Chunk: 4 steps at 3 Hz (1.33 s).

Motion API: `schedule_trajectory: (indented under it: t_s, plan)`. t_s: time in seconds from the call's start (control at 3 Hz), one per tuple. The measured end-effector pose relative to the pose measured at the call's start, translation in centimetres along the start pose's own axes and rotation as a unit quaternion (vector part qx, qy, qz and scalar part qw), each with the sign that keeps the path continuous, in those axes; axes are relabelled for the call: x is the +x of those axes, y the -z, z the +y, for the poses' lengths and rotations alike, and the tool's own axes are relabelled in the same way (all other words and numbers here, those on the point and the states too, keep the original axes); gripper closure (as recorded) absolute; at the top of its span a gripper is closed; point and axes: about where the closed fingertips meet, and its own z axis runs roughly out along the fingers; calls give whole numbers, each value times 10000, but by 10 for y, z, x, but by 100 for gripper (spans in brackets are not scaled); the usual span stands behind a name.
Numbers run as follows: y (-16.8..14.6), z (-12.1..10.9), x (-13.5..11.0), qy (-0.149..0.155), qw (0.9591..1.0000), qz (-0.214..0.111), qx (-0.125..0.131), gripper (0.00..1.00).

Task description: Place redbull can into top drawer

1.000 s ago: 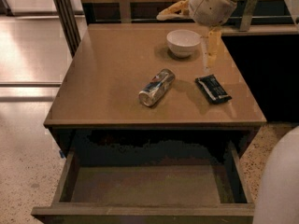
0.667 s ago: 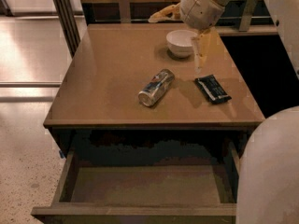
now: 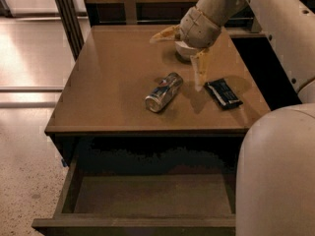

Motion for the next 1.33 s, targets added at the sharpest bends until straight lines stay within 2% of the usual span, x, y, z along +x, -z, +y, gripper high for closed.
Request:
schedule_trajectory:
  t_s: [0.33,0.67,1.0,1.33]
  plan:
    - [-18,6,-5,-134,9995,-237,-184,0]
    - [-30,17,-12,-310,9979,-502,-265,0]
    - [-42,17,-18,-355,9965,-642,-391,0]
    - [-55,12,-19,-433,9961,-497,-594,0]
